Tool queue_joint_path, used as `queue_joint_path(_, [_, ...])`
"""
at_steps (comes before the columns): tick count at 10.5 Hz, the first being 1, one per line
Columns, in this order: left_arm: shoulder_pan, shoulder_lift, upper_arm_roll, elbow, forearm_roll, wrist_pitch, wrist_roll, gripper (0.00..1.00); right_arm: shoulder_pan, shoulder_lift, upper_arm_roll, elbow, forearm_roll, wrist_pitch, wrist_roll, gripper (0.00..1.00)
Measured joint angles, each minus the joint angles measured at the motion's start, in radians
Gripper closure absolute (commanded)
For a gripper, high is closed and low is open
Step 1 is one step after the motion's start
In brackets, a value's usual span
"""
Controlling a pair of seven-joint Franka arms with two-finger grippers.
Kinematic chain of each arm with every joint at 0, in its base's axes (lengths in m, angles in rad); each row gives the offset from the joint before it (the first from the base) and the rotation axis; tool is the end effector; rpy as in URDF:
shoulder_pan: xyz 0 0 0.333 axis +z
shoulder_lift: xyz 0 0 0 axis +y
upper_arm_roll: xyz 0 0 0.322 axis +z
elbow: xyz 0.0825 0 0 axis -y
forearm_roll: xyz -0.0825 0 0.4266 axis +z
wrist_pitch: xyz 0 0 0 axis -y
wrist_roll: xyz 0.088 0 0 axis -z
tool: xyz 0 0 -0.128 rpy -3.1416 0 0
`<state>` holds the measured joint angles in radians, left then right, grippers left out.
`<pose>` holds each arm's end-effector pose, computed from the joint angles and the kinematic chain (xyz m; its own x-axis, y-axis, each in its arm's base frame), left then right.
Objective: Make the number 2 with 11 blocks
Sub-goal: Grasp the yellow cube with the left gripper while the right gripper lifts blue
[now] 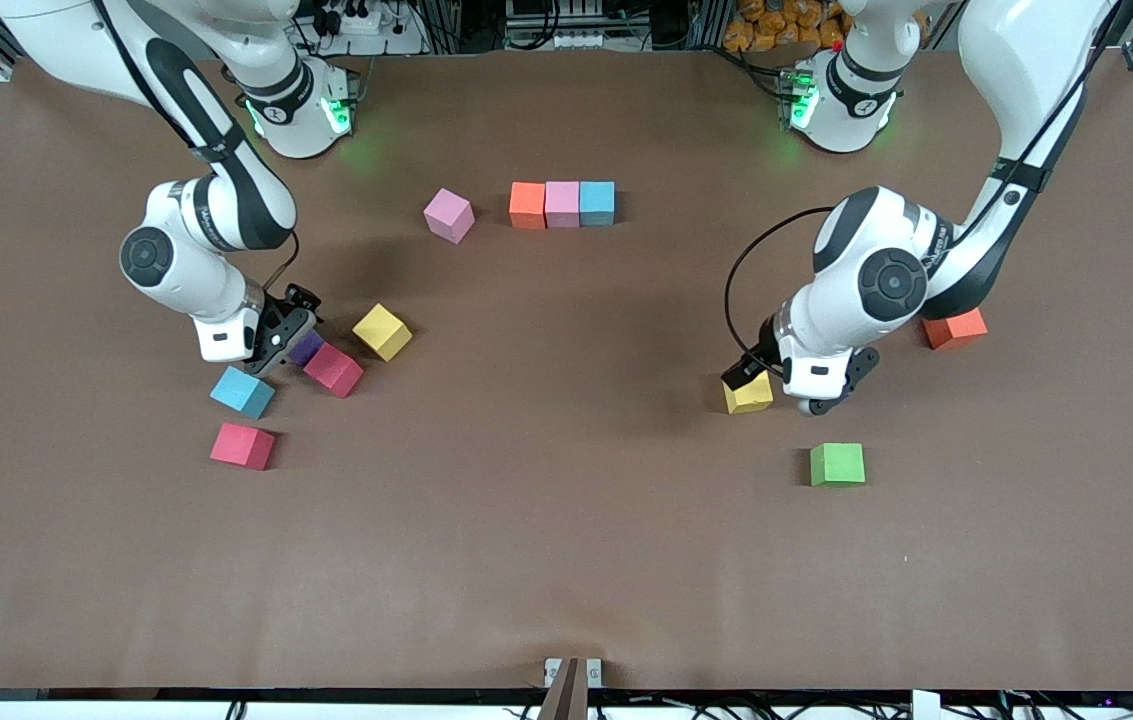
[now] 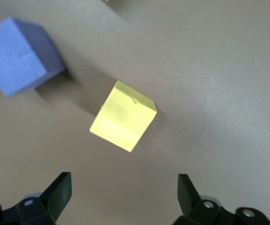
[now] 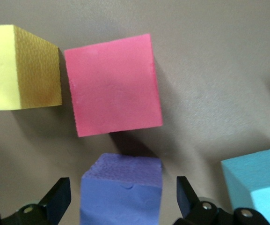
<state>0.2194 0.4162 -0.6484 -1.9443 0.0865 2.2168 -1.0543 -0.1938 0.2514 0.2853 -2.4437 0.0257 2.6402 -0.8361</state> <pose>0.5886 -0.2545 0.2607 0.8107 0.5563 -0.1826 0.5718 -0.8193 0.0426 0.4985 0.0541 0.1479 0.6240 0.7809 0.0290 0.7797 -0.6198 -0.0891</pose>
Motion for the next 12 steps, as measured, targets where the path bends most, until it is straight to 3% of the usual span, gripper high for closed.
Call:
queue_joint_path(3, [0.001,0.027,0.015,0.001,0.039,-0.002,0.205,0.0,-0.016,0.002,-0.006,-0.003,-0.007,0.009,-0.064,0.02])
queue_joint_path(4, [-0.001,0.038,0.015,0.003,0.073,-0.002,0.221,0.0,-0.022,0.006,-0.007,-0.006,-0.007,0.009,-0.066,0.13])
queue_joint_path(6, [-0.006,0.058,0.015,0.007,0.142,-0.002,0.228,0.0,-0.031,0.014,-0.008,-0.013,-0.007,0.008,-0.069,0.47])
queue_joint_path(7, [-0.007,0.065,0.015,0.009,0.158,-0.002,0.229,0.0,-0.032,0.015,-0.008,-0.014,-0.007,0.007,-0.07,0.6])
queue_joint_path(10, [-0.029,0.069,0.013,0.011,0.168,-0.002,0.234,0.0,-0.031,-0.014,-0.003,-0.003,-0.007,-0.067,-0.066,0.6])
queue_joint_path(12, [-0.036,0.08,0.013,0.012,0.178,-0.002,0.234,0.0,-0.025,-0.098,0.028,0.014,-0.007,-0.181,-0.012,0.6])
